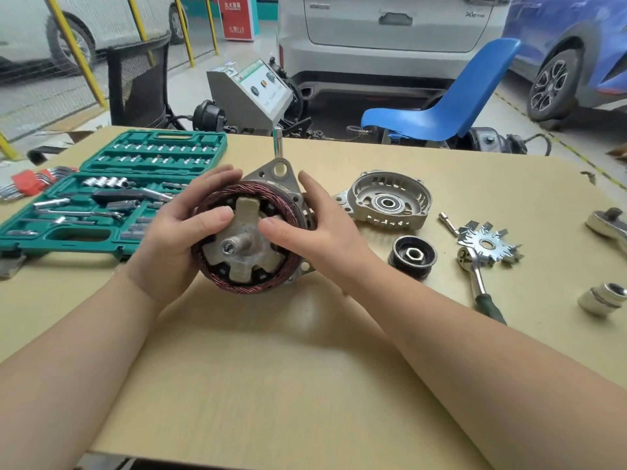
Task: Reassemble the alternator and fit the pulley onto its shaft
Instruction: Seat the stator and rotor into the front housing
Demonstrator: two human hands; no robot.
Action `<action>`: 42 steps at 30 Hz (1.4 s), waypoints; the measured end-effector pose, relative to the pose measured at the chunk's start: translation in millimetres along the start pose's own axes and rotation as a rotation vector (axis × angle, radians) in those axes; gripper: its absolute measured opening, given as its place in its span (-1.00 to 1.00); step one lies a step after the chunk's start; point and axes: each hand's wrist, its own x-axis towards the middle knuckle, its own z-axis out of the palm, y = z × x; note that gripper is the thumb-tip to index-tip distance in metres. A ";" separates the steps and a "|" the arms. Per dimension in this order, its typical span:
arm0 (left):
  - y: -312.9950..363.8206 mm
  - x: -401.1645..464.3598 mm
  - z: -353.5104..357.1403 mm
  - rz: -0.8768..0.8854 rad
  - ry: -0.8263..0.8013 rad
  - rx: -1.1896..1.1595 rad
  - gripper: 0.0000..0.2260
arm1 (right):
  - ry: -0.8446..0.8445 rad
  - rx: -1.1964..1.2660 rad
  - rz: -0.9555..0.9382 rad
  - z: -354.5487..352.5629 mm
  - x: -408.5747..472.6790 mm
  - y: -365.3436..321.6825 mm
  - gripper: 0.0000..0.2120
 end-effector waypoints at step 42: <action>2.2 -63.6 -2.9 0.028 -0.002 0.263 -0.12 | -0.053 -0.394 -0.197 -9.0 -60.9 -14.5 -0.16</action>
